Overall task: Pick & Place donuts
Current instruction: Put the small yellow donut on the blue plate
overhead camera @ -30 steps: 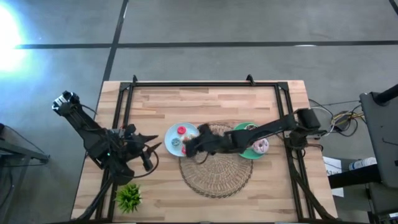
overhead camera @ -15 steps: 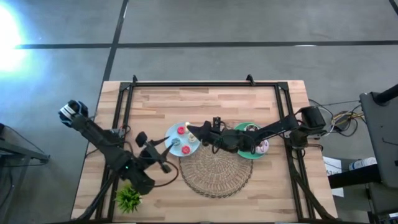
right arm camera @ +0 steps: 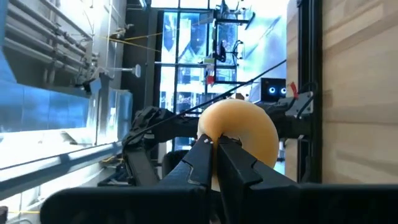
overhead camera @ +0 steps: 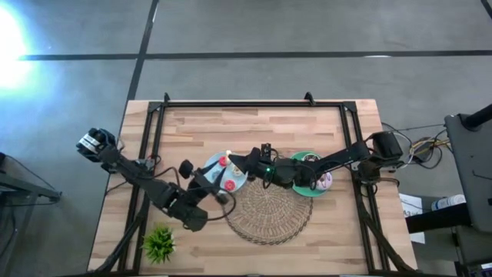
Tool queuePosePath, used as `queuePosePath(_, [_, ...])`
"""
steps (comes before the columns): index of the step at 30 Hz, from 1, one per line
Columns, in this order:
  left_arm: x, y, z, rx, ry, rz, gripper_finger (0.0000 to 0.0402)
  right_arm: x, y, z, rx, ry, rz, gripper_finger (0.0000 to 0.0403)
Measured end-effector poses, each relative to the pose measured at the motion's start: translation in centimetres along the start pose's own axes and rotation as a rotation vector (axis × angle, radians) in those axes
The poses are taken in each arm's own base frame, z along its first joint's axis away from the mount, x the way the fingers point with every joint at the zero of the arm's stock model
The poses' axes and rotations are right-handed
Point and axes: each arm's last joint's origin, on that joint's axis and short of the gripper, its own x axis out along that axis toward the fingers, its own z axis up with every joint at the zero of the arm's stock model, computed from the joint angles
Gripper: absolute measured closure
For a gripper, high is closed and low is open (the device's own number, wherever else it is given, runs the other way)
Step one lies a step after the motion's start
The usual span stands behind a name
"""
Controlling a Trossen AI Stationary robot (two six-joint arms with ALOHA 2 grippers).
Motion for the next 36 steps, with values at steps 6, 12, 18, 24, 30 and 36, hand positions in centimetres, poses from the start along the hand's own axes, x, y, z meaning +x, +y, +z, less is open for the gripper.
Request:
queuePosePath(6, [0.7, 0.0, 0.1, -0.036, 0.018, -0.005, 0.0282, -0.1, -0.4, 0.1, 0.035, 0.0, -0.009, 0.039])
queuePosePath(12, [1.3, -0.2, 0.1, -0.061, 0.048, -0.05, 0.0282, -0.1, -0.4, 0.1, 0.039, 0.017, -0.011, 0.039])
queuePosePath(18, [1.9, -0.1, 0.1, -0.064, 0.054, -0.036, 0.0282, -0.1, -0.4, 0.1, 0.049, 0.022, -0.011, 0.039])
queuePosePath(24, [2.5, 0.1, 0.1, -0.055, 0.064, -0.028, 0.0282, -0.1, -0.4, 0.1, 0.054, 0.031, -0.013, 0.039])
queuePosePath(30, [2.4, -0.2, 0.1, -0.075, 0.092, -0.104, 0.0282, 0.0, -0.5, 0.3, 0.054, 0.029, -0.013, 0.039])
queuePosePath(36, [2.6, -0.1, 0.1, -0.075, 0.079, -0.066, 0.0282, 0.0, -0.5, 0.3, 0.067, 0.031, -0.013, 0.039])
